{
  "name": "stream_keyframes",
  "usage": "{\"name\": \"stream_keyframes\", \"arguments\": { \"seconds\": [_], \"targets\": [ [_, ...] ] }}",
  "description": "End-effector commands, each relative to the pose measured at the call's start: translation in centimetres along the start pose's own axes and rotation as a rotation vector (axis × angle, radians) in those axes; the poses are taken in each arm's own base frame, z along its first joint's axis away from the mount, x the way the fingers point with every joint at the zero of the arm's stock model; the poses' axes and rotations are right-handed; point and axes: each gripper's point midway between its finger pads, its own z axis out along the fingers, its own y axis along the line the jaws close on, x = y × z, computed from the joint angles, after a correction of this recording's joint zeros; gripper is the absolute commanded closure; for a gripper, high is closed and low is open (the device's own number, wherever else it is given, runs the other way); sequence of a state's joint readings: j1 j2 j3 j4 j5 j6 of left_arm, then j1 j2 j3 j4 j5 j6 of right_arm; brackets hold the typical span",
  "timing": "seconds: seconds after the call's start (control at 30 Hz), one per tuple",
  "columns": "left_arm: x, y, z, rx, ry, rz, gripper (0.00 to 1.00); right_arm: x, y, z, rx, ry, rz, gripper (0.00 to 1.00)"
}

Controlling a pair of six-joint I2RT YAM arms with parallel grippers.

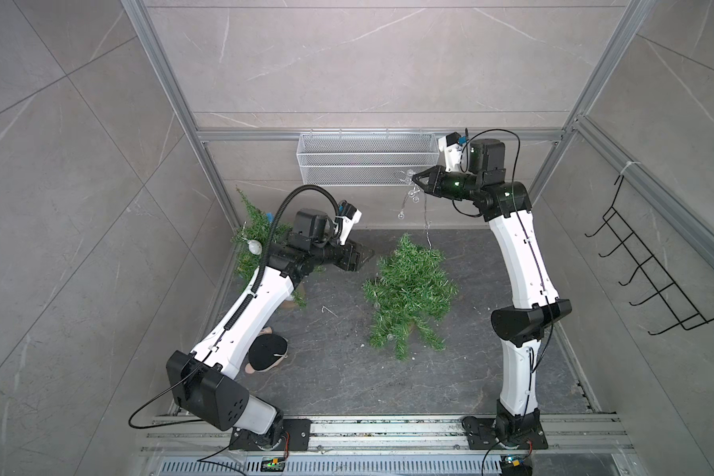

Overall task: Wrap string light around the christmas tree
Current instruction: Pick up the light string from the center of the board.

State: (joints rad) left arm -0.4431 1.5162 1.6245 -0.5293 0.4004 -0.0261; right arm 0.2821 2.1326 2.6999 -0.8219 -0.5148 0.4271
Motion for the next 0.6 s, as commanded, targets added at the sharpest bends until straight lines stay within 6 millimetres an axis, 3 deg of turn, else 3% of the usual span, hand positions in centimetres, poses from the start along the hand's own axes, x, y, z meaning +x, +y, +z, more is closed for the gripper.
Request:
{"name": "stream_keyframes", "arguments": {
  "seconds": [0.0, 0.13, 0.3, 0.4, 0.57],
  "targets": [
    [-5.7, 0.0, 0.3, 0.02, -0.136, 0.052, 0.3, 0.3, 2.2, 0.9, -0.099, 0.013, -0.015, 1.0],
    [-8.3, 0.9, 2.6, 0.032, -0.165, 0.073, 0.29, 1.6, 3.0, 1.4, -0.15, 0.062, -0.027, 1.0],
    [-10.6, 5.7, 4.1, -0.008, -0.231, -0.015, 0.29, 2.6, 4.1, 1.8, -0.215, 0.1, -0.034, 1.0],
    [-11.5, 5.6, 4.0, 0.048, -0.28, -0.016, 0.29, 2.8, 4.7, 2.0, -0.247, 0.109, -0.033, 1.0],
    [-10.7, 4.7, 4.7, 0.134, -0.309, 0.011, 0.31, 3.6, 5.2, 2.5, -0.289, 0.137, -0.027, 1.0]
  ]
}}
